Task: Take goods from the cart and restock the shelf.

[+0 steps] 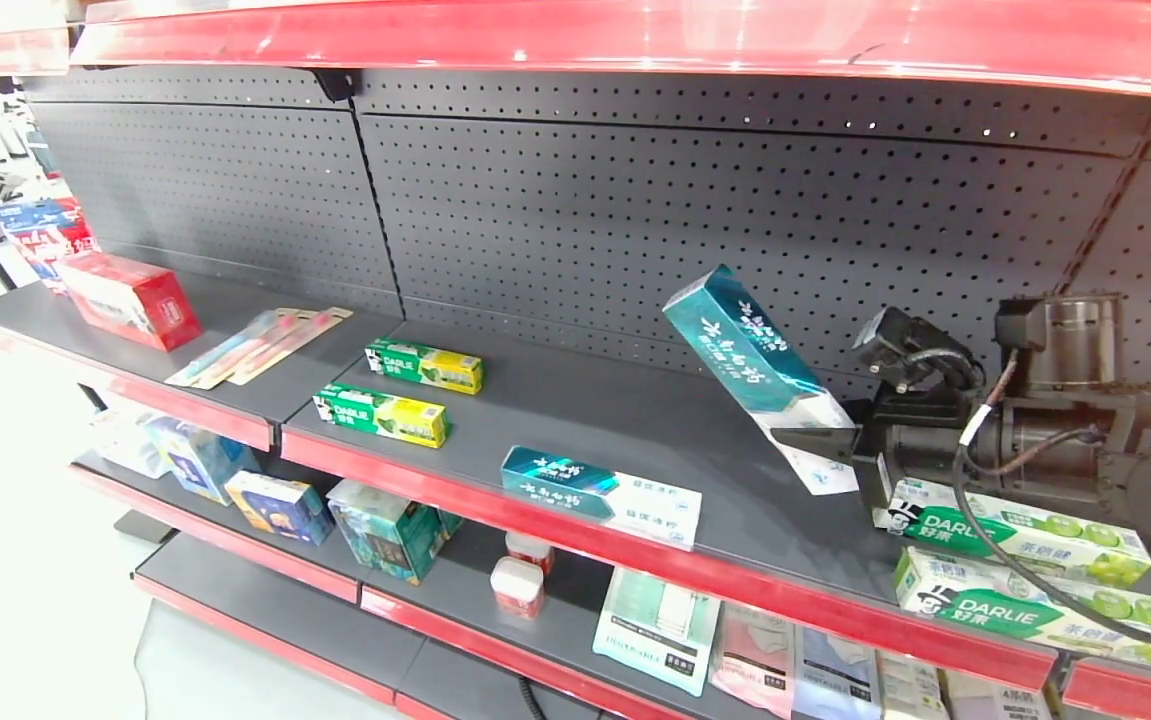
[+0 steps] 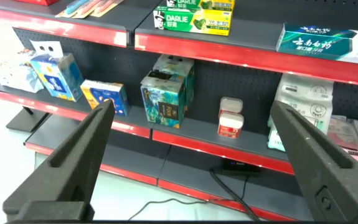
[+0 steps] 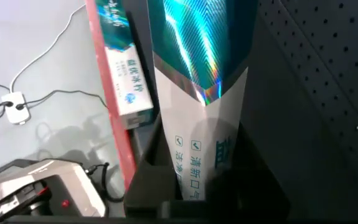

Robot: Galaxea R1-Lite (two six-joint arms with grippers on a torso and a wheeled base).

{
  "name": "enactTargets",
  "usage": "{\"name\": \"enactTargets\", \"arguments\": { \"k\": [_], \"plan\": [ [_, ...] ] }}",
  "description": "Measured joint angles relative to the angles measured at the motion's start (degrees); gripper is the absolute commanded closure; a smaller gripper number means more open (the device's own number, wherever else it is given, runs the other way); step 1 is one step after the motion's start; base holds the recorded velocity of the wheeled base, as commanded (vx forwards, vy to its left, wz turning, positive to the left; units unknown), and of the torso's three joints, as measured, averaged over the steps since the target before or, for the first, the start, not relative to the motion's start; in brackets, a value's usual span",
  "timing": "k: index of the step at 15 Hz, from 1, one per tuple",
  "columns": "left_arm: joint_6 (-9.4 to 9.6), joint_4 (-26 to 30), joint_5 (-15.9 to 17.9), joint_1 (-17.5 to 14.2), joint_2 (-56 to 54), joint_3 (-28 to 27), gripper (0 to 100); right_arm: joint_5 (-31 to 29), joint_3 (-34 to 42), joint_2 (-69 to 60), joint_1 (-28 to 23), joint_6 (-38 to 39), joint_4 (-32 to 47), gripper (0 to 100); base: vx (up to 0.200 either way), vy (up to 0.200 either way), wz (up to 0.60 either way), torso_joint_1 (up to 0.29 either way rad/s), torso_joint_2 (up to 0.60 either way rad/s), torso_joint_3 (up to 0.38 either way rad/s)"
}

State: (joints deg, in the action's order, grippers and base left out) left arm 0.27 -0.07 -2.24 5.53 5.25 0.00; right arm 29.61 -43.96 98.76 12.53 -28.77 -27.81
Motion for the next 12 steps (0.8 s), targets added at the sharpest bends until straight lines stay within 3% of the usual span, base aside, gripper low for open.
{"name": "enactTargets", "arguments": {
  "k": [12],
  "plan": [
    [0.00,0.00,0.00,0.00,0.01,0.00,0,0.88,-11.36,15.99,-4.22,-6.91,-0.33,100,0.000,0.000,0.00,0.000,0.00,0.000]
  ]
}}
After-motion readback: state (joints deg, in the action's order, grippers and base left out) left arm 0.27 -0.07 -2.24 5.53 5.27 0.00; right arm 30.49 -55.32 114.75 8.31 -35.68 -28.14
